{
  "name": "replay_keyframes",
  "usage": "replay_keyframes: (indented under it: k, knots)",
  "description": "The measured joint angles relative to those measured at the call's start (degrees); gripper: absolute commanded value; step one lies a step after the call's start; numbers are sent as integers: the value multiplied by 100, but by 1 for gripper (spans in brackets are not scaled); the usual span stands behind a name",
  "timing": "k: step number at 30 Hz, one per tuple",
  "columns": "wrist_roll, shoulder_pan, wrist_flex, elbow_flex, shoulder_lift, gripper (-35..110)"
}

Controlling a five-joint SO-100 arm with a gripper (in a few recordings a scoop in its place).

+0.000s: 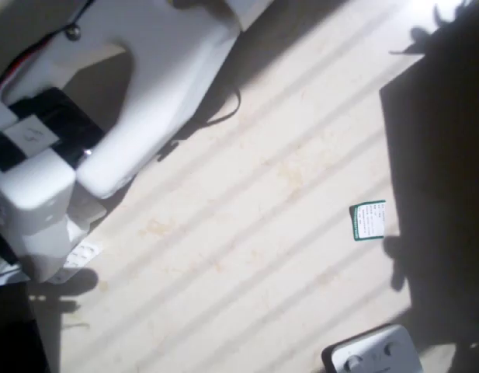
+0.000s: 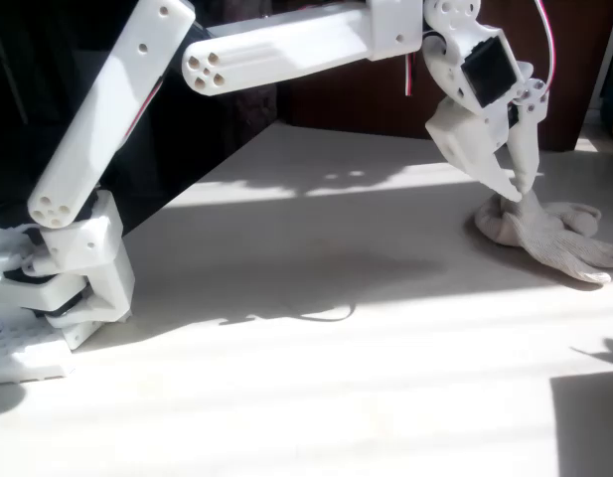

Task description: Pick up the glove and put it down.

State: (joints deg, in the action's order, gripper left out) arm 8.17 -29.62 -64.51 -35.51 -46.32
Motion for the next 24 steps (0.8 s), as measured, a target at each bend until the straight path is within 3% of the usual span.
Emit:
replay_keyframes:
  k: [13, 24]
  knots:
    - [0, -123, 686, 255, 589, 3]
    - [0, -141, 281, 255, 589, 28]
